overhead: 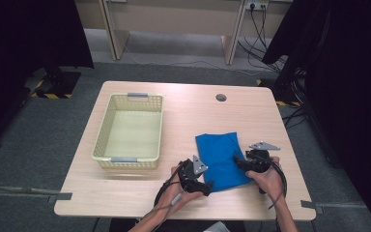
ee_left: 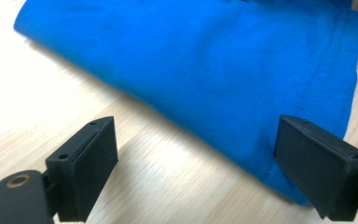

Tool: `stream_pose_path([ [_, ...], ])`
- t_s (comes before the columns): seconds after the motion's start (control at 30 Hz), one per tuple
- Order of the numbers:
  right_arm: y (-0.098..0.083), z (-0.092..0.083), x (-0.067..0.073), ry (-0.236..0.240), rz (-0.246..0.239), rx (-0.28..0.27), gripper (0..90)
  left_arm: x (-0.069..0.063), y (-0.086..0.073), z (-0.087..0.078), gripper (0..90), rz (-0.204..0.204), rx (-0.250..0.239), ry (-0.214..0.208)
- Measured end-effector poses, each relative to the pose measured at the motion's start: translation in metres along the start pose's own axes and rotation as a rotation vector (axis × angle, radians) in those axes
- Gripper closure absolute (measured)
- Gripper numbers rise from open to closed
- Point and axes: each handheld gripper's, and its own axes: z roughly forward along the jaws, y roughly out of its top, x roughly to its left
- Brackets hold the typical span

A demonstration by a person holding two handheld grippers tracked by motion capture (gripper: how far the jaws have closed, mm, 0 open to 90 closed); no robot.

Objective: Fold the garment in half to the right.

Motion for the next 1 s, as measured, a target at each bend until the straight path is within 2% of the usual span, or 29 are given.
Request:
stream_pose_path([
  [0.27,-0.003,0.0,0.014,0.023,-0.007,-0.006,41.5,0.016,-0.011,-0.013,12.5,-0.027,0.005,0.005],
  [0.4,-0.004,0.0,0.023,0.033,-0.02,-0.005,40.7,0.026,-0.017,-0.019,12.3,-0.059,0.012,0.005],
  [0.5,-0.004,0.001,0.028,0.037,-0.023,-0.003,38.9,0.031,-0.02,-0.023,12.3,-0.063,0.013,0.012],
  [1.0,-0.003,0.004,0.039,0.069,-0.034,-0.002,36.2,0.034,-0.03,-0.034,12.1,-0.073,0.011,0.018],
])
